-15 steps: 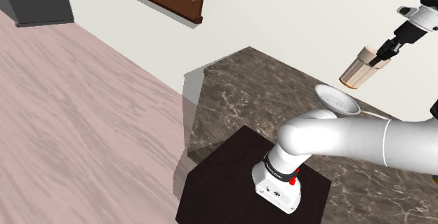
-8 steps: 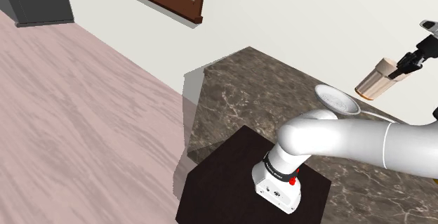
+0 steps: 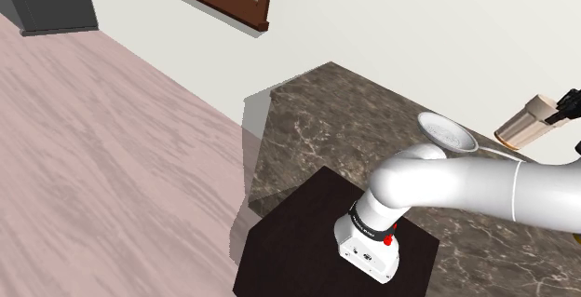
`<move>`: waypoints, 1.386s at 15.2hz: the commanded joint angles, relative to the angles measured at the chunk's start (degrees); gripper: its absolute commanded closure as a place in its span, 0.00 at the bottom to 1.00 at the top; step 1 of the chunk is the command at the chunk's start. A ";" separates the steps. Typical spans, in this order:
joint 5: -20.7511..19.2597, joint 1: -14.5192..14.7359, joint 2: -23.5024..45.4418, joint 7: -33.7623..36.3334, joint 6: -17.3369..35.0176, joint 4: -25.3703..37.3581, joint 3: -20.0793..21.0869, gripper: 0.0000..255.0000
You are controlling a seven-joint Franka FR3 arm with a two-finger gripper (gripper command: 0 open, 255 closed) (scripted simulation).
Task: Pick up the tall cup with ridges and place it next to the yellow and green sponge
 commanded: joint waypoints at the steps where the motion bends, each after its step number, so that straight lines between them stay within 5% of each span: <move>1: -1.29 2.15 0.13 -3.02 -0.73 4.06 -2.89 1.00; 9: -7.22 14.33 -0.87 -15.54 -4.55 24.34 -15.15 1.00; 11: -9.19 19.29 -1.45 -19.45 -6.20 32.08 -18.78 1.00; 12: -11.36 25.26 -2.11 -23.71 -8.23 41.23 -22.61 1.00; 21: -11.08 16.43 -5.33 -19.89 -1.09 26.49 -19.92 1.00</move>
